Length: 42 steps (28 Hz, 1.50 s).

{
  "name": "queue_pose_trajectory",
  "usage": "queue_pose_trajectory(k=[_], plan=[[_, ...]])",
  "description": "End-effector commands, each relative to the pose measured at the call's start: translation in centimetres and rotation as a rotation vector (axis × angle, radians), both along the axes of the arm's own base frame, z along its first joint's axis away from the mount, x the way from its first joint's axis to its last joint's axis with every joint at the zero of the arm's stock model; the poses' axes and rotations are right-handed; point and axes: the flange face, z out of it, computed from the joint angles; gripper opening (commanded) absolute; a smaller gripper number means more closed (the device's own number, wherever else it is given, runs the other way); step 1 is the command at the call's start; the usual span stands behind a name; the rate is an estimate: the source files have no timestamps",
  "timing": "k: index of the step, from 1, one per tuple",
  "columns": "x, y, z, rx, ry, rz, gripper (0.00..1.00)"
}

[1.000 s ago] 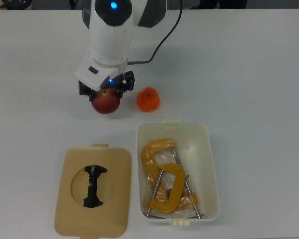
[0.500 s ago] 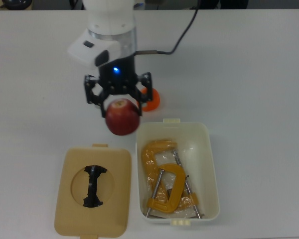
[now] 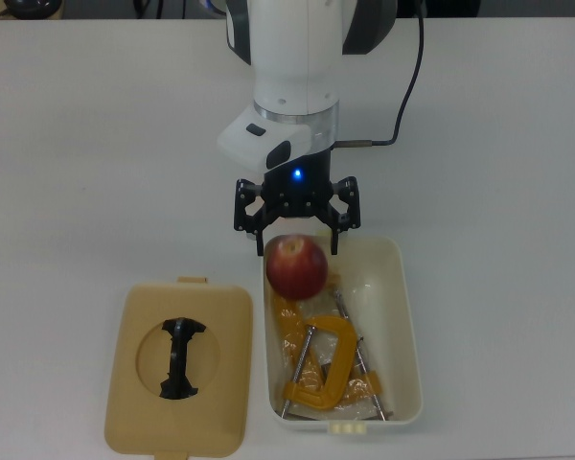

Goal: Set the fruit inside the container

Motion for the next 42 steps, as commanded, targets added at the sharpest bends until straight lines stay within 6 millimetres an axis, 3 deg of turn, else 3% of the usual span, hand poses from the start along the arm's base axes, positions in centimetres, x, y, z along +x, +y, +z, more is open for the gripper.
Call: queue_pose_trajectory(k=[1,6,9,16,24,34,41,42], plan=[[-0.4,-0.6,2.8,-0.01,-0.02,-0.024,1.0],[-3.5,-1.4,3.2,-0.09,0.194,0.006,1.0],[-6.3,-1.7,1.9,-0.153,0.39,0.081,1.0],[-8.5,-2.0,-1.3,-0.19,0.579,0.136,1.0],[-9.1,0.3,-7.0,-0.209,0.671,0.184,1.0],[-8.3,2.3,-12.2,-0.276,0.686,0.236,1.0],[-7.7,2.5,-14.5,-0.32,0.668,0.261,1.0],[-7.7,2.5,-14.4,-0.32,0.665,0.261,0.94]])
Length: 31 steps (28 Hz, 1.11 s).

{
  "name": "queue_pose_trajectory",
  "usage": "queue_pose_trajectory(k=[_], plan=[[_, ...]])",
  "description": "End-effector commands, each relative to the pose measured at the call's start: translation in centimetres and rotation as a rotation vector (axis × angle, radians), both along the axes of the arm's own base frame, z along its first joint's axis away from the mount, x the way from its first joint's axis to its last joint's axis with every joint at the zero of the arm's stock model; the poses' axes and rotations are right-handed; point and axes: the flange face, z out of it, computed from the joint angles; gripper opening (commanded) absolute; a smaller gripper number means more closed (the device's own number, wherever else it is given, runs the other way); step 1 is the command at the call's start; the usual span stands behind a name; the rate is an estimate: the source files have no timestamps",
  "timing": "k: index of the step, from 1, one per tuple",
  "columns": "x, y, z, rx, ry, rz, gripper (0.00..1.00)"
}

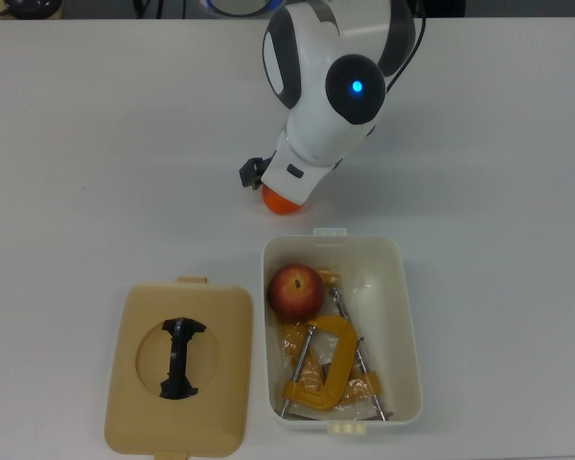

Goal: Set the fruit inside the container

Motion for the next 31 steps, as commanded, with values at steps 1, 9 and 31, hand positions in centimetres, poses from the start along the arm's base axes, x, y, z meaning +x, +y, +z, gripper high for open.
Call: queue_pose_trajectory(k=[1,9,31], plan=[[0.5,0.2,-0.4,-0.012,-0.025,0.027,0.8],[0.7,-0.3,2.9,0.002,-0.067,0.019,0.0],[7.1,-1.3,17.0,0.211,-0.535,-0.119,0.02]])
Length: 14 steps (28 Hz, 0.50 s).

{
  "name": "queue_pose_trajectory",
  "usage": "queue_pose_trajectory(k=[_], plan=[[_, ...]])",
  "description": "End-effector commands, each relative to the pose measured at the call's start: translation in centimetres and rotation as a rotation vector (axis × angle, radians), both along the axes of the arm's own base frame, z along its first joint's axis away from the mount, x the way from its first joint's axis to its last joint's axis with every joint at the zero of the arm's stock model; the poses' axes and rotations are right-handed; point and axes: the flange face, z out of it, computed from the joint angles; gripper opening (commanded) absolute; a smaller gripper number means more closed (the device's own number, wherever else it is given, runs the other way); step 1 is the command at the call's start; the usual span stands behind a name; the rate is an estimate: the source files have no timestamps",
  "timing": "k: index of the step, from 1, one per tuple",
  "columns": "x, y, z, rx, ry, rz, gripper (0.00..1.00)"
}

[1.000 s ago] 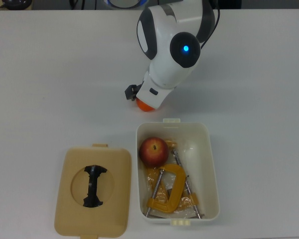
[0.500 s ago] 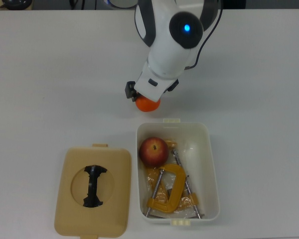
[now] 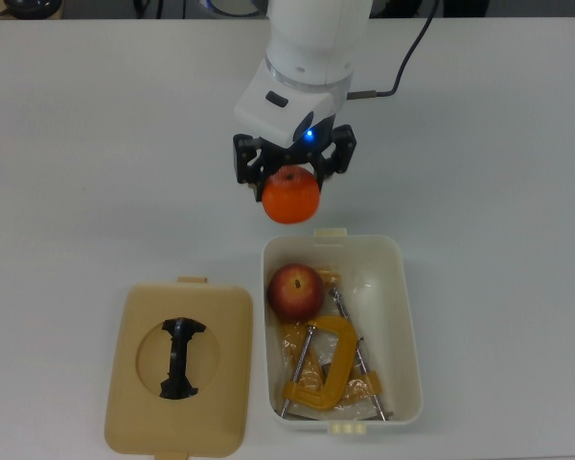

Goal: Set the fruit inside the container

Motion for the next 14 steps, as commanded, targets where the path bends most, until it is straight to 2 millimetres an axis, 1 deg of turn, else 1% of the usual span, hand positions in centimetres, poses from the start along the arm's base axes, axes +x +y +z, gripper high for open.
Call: queue_pose_trajectory(k=[1,2,3,4,5,6,7,8,9,11,14], plan=[[2.7,0.5,-1.6,0.081,-0.146,-0.063,0.03],[3.0,0.6,-2.0,0.09,-0.162,-0.072,0.03],[3.4,0.6,-2.6,0.095,-0.171,-0.076,0.06],[3.6,0.7,-3.0,0.1,-0.178,-0.078,0.11],[3.7,0.7,-3.3,0.104,-0.184,-0.079,0.2],[3.8,0.8,-3.7,0.105,-0.183,-0.079,0.32],[3.8,0.8,-3.9,0.104,-0.179,-0.078,0.65],[3.8,0.8,-3.9,0.101,-0.179,-0.076,0.85],[3.8,0.8,-3.9,0.099,-0.179,-0.076,1.0],[3.7,1.3,-3.9,0.096,-0.179,-0.067,1.0],[3.5,1.2,-3.0,0.094,-0.183,-0.067,1.0]])
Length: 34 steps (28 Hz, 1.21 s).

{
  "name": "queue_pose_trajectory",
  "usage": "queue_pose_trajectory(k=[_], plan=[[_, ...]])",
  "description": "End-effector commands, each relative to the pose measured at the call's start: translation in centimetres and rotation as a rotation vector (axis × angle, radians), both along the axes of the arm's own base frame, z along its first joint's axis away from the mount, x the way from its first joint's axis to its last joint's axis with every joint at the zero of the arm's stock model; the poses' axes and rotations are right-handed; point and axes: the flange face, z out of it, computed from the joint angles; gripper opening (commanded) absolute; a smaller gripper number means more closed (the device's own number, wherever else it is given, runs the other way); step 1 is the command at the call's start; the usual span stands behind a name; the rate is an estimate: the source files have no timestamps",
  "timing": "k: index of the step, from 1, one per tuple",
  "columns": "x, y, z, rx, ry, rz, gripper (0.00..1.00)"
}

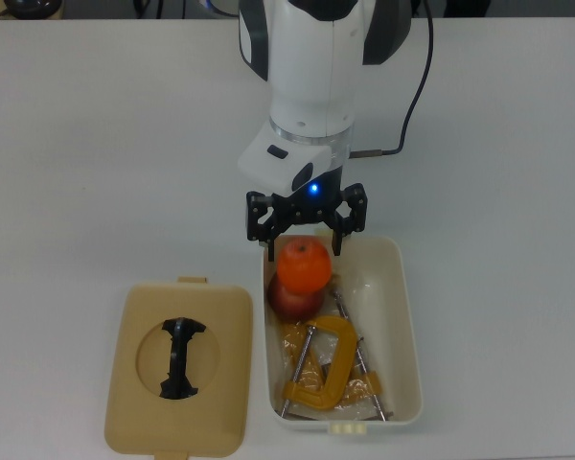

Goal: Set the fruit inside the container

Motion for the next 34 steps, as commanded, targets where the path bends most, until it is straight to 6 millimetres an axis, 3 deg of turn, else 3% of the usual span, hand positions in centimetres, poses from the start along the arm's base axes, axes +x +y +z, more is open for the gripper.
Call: queue_pose_trajectory(k=[1,8,10,14,24,29,34], plan=[[-0.4,0.2,2.5,0.0,-0.02,-0.017,1.0],[-4.1,-2.8,6.3,-0.095,0.19,0.014,1.0],[-5.3,-4.9,7.3,-0.121,0.262,0.034,1.0],[-6.6,-7.2,8.5,-0.147,0.334,0.083,1.0],[-7.4,-13.5,8.1,-0.106,0.403,0.014,1.0],[-7.7,-15.6,8.1,-0.055,0.417,0.028,1.0],[-7.8,-15.9,7.8,-0.022,0.423,0.027,1.0]])
